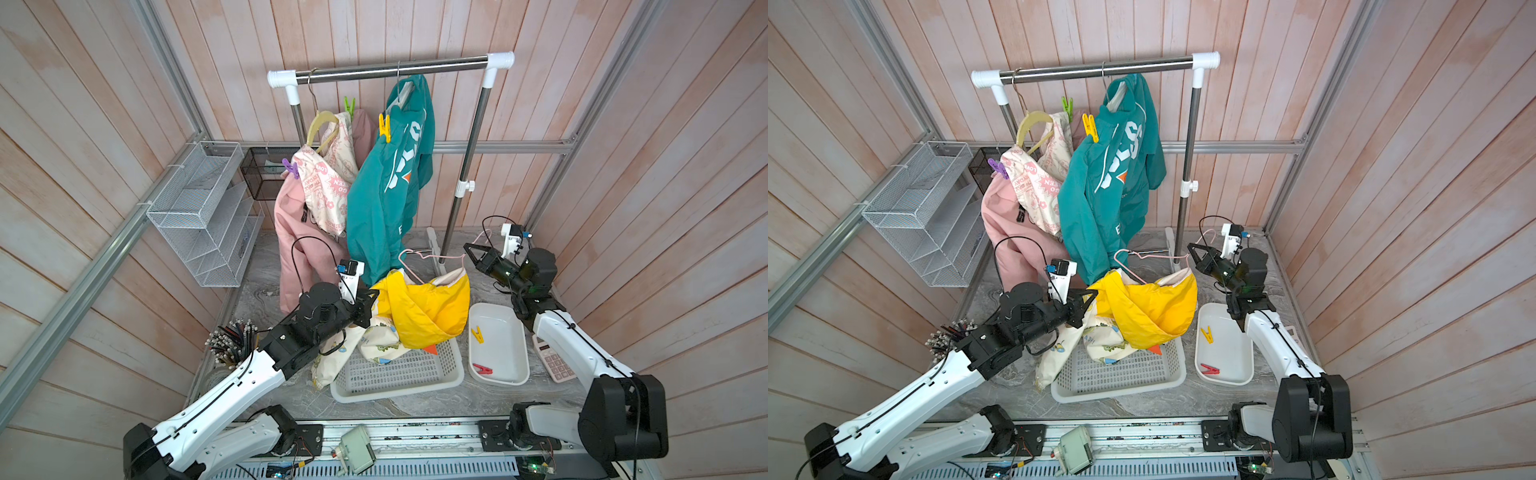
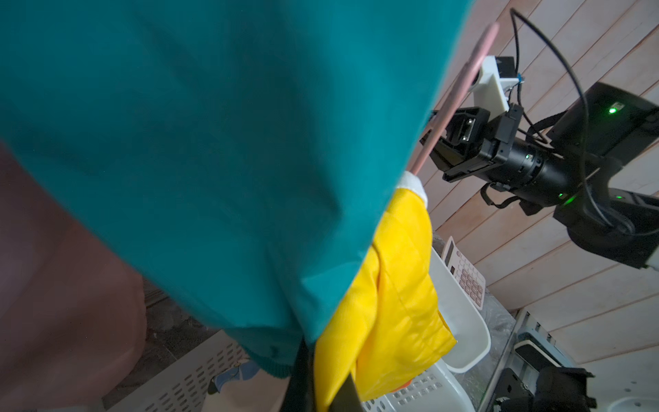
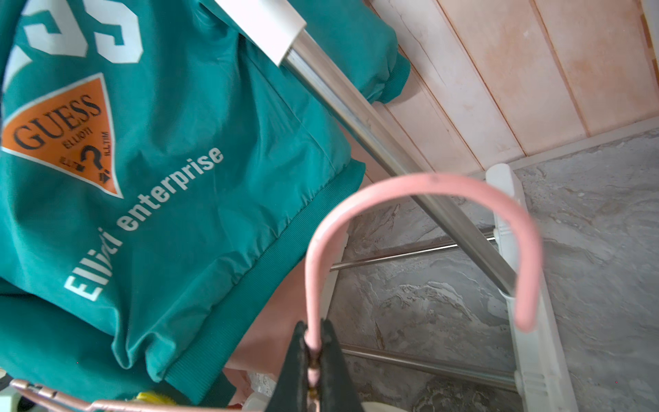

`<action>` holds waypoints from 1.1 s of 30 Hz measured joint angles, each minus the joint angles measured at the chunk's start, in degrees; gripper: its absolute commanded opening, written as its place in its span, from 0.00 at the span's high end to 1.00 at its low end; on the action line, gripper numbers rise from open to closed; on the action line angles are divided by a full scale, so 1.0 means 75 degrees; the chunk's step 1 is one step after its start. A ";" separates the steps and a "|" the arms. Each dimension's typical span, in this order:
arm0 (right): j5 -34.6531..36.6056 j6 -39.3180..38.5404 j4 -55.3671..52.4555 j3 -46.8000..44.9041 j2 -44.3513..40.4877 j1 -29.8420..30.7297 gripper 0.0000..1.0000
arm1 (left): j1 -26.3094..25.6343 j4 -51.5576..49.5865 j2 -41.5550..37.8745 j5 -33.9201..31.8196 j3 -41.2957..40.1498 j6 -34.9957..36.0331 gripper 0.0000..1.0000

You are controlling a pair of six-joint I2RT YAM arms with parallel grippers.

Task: Remove the clothespins securing jackets to the hanger
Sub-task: Remove the jacket from the hanger.

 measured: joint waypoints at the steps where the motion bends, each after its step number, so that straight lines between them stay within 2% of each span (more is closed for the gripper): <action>1: 0.0017 0.0067 0.0090 0.0000 -0.0029 0.0020 1.00 | -0.0102 -0.0026 0.0044 -0.0087 0.0067 0.0003 1.00; 9: 0.0047 0.0615 0.0667 0.0149 -0.0099 0.0356 1.00 | -0.0571 -0.0420 0.0391 -0.0761 0.0731 0.0038 1.00; 19: 0.0090 0.0670 0.0688 0.0895 -0.0586 0.0396 1.00 | -0.0664 -0.0985 0.0577 -0.1128 0.1049 0.0035 1.00; 33: -0.0152 0.0455 0.0064 0.1288 -0.1102 -0.0452 1.00 | -0.1180 -0.1614 0.1381 -0.1539 0.2104 0.0035 1.00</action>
